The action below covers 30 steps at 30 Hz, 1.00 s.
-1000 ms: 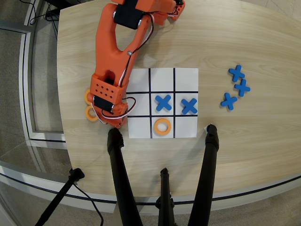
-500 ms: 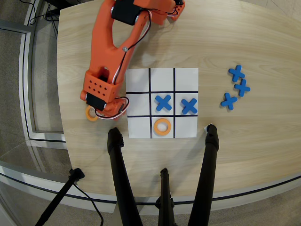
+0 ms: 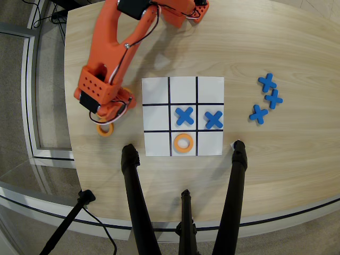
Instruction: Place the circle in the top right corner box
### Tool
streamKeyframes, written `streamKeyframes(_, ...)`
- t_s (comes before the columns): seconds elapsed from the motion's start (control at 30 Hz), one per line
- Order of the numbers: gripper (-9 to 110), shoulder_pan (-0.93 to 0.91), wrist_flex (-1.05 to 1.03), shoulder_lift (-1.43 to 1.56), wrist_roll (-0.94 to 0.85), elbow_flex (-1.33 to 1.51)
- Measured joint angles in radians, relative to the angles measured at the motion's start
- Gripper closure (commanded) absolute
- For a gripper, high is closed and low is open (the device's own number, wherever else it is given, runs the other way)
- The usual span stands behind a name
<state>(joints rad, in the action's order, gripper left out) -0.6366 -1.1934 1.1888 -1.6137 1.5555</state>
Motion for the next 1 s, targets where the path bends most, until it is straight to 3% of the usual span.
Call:
streamKeyframes(0.37, 86, -0.213, -0.129, -0.002, -0.164, 0.017)
streamKeyframes(0.47, 93, -0.253, -0.129, -0.003, -0.195, 0.015)
streamKeyframes(0.63, 101, -0.270, -0.129, -0.006, -0.202, 0.015)
streamKeyframes(1.0, 102, -0.273, -0.124, 0.000, -0.202, 0.026)
